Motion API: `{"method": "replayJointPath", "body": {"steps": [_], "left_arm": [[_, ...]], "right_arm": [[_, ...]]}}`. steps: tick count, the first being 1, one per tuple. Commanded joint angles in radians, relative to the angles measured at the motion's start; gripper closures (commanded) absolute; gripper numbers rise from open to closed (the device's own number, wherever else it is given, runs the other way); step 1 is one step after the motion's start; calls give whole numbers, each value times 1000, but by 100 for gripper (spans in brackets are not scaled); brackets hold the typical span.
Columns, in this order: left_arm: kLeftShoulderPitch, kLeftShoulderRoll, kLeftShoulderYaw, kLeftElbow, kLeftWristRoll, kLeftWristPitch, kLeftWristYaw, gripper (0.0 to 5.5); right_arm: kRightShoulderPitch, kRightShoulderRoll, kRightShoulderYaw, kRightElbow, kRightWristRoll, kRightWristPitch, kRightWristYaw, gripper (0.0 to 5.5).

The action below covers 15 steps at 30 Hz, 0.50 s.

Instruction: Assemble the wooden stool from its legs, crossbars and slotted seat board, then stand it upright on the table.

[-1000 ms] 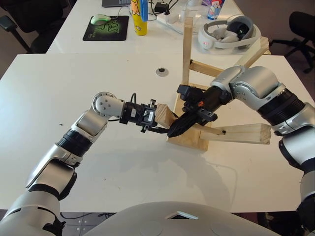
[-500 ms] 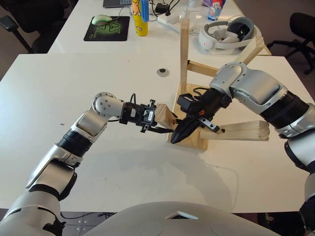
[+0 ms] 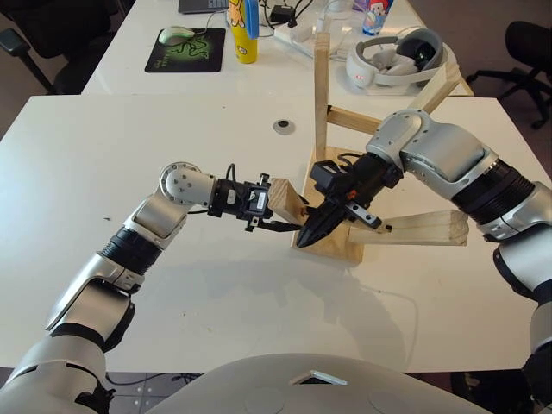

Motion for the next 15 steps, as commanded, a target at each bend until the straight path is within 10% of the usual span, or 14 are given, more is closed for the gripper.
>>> {"method": "replayJointPath", "body": {"steps": [1, 9, 15], "left_arm": [[19, 62, -58, 28, 200, 11, -49, 345], [26, 70, -62, 32, 205, 0, -49, 345], [24, 70, -65, 24, 202, 4, -52, 345]], "right_arm": [[-68, 24, -72, 44, 83, 111, -2, 550], [-160, 58, -273, 94, 251, 309, -2, 550], [-60, -48, -68, 6, 85, 136, -2, 550]]}}
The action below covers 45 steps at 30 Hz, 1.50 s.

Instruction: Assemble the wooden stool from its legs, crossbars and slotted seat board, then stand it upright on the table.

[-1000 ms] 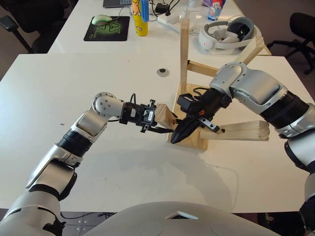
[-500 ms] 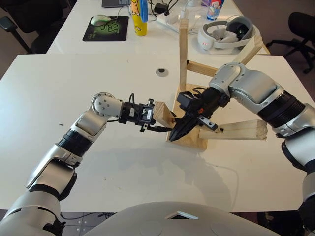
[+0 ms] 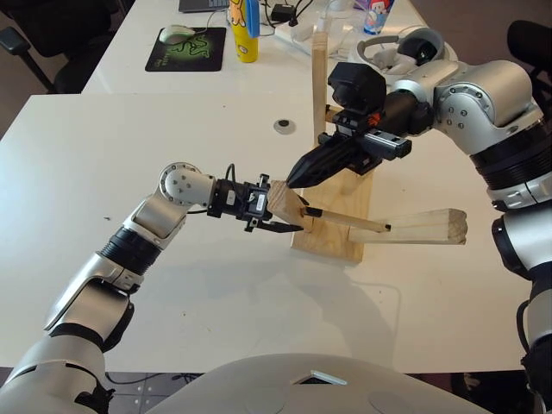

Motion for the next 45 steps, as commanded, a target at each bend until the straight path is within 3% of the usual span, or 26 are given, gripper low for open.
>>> {"method": "replayJointPath", "body": {"steps": [1, 5, 14, 21, 25, 35, 40, 45], "left_arm": [[24, 64, -59, 23, 197, 27, -52, 345], [21, 59, -60, 21, 196, 27, -56, 345], [11, 49, -64, 32, 201, 27, -50, 345], [66, 60, -52, 8, 182, 45, -27, 345], [80, 71, -43, 2, 182, 49, -22, 345], [82, 71, -33, -4, 191, 55, -21, 345], [77, 67, -36, -1, 195, 54, -24, 345], [72, 60, -40, 2, 198, 50, -21, 345]], "right_arm": [[83, -75, 215, -18, -230, -215, -1, 550], [168, 6, 263, 144, -512, -379, -3, 550], [166, -22, 351, 100, -404, -361, -1, 550], [11, 93, 0, 227, -233, -191, -20, 550], [-19, 101, -48, 248, -399, -281, -38, 550], [94, 9, 48, 102, -431, -338, -1, 550], [217, -167, 222, -209, -366, -371, -1, 550], [228, -182, 244, -243, -372, -384, -1, 550]]}}
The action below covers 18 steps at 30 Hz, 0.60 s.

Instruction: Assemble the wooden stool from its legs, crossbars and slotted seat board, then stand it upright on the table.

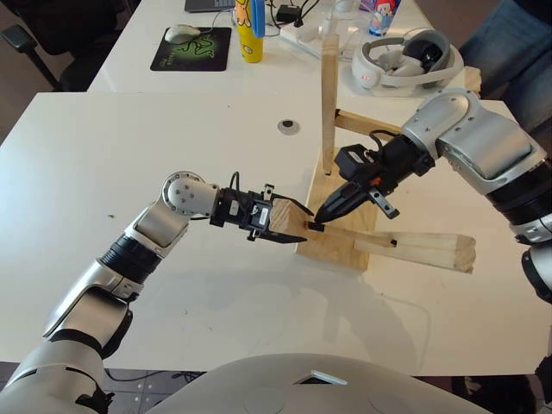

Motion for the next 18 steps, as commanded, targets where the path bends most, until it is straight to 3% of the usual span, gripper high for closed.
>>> {"method": "replayJointPath", "body": {"steps": [1, 8, 18], "left_arm": [[30, 61, -31, 80, 170, 75, -20, 345], [39, 59, -29, 75, 171, 75, -21, 345], [49, 60, -26, 59, 174, 87, -22, 345]], "right_arm": [[71, 16, 80, -74, 14, -1, 59, 550], [55, 106, -5, 34, -29, 8, 58, 550], [-170, 258, -216, 312, 55, 91, 59, 550]]}}
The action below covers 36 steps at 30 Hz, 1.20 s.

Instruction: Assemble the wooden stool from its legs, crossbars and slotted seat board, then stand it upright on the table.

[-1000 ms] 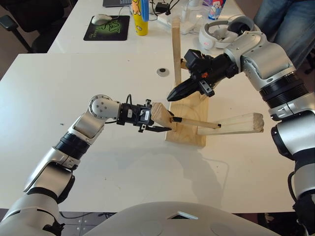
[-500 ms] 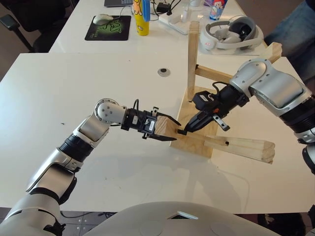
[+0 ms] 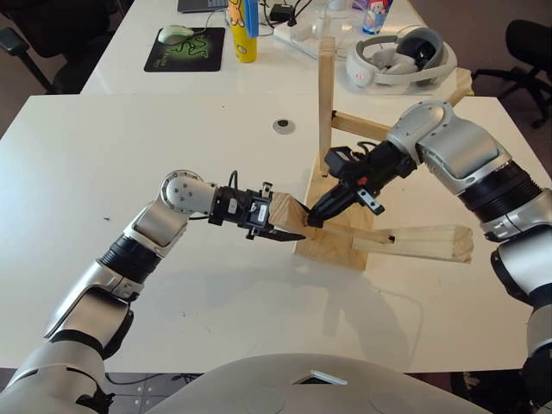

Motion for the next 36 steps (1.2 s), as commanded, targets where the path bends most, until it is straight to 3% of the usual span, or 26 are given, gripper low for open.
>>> {"method": "replayJointPath", "body": {"steps": [1, 9, 15, 20, 22, 24, 27, 36], "left_arm": [[46, 55, -57, 41, 174, 44, -29, 345], [49, 61, -56, 33, 172, 49, -28, 345], [58, 63, -54, 28, 175, 52, -19, 345], [61, 62, -53, 22, 174, 56, -18, 345], [56, 58, -55, 24, 174, 55, -20, 345], [49, 53, -58, 26, 175, 55, -23, 345], [50, 50, -64, 15, 175, 60, -26, 345], [-1, 24, -81, 12, 186, 65, -37, 344]], "right_arm": [[-144, 69, -114, 81, 82, 50, 0, 550], [-177, 28, -258, 8, 440, 373, 0, 550], [-79, -158, 46, -168, 316, 121, 1, 550], [-67, -152, 243, -156, 169, -46, 0, 550], [-40, -119, 318, -89, 6, -136, 0, 550], [-1, -37, 320, 46, -158, -204, -16, 550], [7, 34, 294, 152, -173, -179, -25, 550], [-12, 32, 407, 145, -79, -124, 0, 550]]}}
